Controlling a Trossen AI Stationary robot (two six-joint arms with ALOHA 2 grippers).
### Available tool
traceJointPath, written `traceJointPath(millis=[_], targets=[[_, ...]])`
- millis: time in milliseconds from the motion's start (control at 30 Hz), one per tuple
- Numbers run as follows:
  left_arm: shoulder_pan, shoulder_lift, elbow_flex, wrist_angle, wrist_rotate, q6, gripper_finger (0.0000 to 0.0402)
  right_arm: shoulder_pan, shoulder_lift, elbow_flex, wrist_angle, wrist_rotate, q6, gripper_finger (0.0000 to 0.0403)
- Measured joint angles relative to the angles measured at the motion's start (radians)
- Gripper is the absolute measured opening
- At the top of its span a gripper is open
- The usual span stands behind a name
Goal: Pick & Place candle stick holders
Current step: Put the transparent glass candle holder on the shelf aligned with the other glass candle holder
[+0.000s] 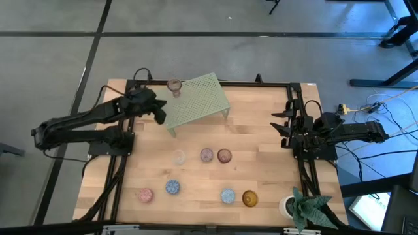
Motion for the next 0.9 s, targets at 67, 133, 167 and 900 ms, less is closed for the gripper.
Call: traceJointPath(millis=[67, 133, 167, 900], targets=[[-0.039, -0.018, 0.000, -0.014, 0.030, -0.021, 0.0002, 0.000, 0.000, 0.000, 0.000, 0.000, 0.000, 0.0165], [-0.082, -0.024, 0.014, -0.046, 0.021, -0.036, 0.0002, 0.000, 0.000, 0.000, 0.000, 0.000, 0.000, 0.0165], [-0.106, -0.025, 0.032, -0.073, -0.001, -0.044, 0.0002, 0.000, 0.000, 0.000, 0.001, 0.000, 0.000, 0.0164], [-0.622, 0.147, 0.158, -0.205, 0.079, -0.522, 0.0084, 0.000, 0.000, 0.000, -0.001, 0.000, 0.000, 0.0165]])
